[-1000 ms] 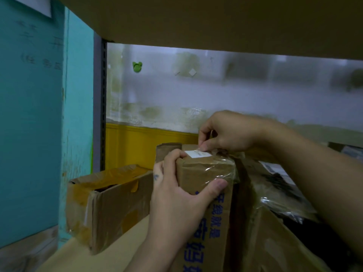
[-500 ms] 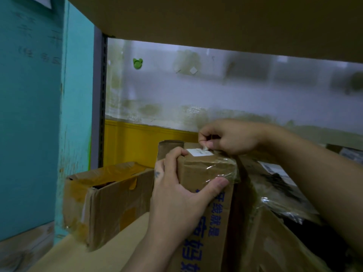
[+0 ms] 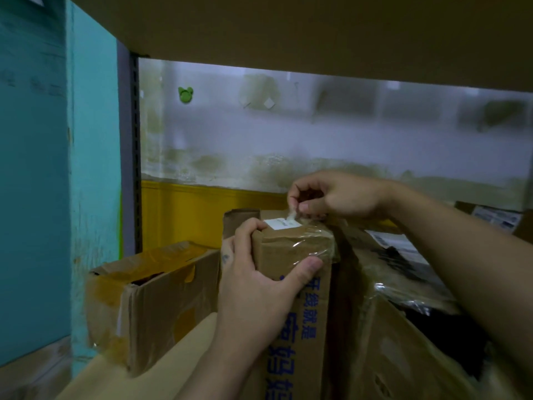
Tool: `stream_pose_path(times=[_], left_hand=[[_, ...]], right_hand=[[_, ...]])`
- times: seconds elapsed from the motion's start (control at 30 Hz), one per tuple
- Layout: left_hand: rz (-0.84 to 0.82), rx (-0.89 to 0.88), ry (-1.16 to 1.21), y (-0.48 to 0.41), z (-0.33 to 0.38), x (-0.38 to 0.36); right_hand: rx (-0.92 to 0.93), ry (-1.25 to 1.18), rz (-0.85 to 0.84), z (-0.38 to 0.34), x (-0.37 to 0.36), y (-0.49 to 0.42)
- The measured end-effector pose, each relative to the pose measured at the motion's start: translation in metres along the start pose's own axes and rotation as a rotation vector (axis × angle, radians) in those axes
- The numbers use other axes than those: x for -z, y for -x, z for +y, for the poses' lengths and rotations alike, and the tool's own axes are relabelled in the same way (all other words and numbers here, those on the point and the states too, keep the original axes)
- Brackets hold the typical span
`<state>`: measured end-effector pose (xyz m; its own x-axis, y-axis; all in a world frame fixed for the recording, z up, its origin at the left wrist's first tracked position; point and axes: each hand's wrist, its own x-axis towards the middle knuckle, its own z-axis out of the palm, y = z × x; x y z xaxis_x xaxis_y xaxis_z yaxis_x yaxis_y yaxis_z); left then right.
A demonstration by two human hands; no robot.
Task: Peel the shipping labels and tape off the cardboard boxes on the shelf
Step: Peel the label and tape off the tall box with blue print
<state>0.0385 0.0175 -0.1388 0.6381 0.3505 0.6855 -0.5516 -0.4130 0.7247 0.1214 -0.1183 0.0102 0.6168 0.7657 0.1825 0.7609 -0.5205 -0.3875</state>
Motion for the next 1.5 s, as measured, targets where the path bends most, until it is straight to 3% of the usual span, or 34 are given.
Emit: stream_pose_path(times=[0.57,1.0,1.27,1.5], left_hand=[[-0.046,-0.024,0.039,-0.014,-0.018,0.010],[-0.044,-0.023,0.056,-0.010,-0.017,0.010],[-0.069,-0.011,0.059,-0.011,-0.017,0.013],[-0.089,0.000,0.115,-0.016,-0.021,0.015]], right_hand=[[0.013,0.287,0.207,-0.005,-0.021,-0.013],[0.046,-0.095,0.122,0.003,-0.018,-0.006],[0.070,0.068,0.035,-0.009,-0.011,-0.007],[0.100,0.238,0.228,-0.009,-0.018,-0.010]])
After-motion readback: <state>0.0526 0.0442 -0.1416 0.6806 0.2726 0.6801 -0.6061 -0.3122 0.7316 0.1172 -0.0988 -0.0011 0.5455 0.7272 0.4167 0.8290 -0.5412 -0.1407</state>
